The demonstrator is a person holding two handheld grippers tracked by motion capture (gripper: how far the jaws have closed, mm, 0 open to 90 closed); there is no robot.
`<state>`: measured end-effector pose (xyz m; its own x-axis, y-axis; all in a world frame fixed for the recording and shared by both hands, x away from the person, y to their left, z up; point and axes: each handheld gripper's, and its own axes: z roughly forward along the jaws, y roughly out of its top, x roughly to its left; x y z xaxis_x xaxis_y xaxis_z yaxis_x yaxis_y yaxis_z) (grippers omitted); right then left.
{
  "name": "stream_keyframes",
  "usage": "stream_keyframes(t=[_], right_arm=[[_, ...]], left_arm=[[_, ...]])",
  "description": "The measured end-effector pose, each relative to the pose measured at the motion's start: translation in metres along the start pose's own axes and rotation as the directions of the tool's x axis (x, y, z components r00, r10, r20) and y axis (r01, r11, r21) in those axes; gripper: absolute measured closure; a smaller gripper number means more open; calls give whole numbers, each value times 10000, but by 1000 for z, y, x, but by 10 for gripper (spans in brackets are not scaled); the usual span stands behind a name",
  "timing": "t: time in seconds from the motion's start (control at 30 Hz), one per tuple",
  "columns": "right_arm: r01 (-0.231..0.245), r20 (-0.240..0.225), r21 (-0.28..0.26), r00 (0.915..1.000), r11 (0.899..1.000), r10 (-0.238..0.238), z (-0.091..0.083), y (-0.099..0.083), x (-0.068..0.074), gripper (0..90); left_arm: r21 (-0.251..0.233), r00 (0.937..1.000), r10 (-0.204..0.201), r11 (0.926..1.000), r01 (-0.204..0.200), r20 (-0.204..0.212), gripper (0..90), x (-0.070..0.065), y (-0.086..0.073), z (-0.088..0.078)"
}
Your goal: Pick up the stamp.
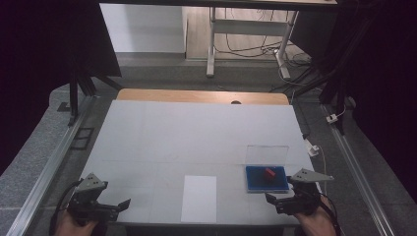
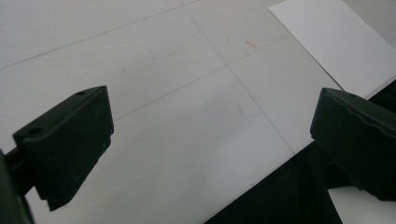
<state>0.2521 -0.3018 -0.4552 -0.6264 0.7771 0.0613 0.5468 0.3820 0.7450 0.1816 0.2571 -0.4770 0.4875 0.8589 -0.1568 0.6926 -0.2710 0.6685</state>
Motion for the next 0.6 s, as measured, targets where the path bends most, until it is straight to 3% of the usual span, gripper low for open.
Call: stream_keyframes(t=[0.2,0.37,0.6], right_arm=[[43,-16,104,10000,9999,-43,7,7,-7,0],[-229,-207,206,9995,9995,233,12,11,-14,0],[-77,153,629,9999,9980,67,24,17,-20,0]], left_arm=[[38,10000,3,10000,-3,-3,0,0,0,0],[68,10000,29,10000,-29,-16,0,0,0,1],[118,10000,62,9999,-62,-35,0,-1,1,1]])
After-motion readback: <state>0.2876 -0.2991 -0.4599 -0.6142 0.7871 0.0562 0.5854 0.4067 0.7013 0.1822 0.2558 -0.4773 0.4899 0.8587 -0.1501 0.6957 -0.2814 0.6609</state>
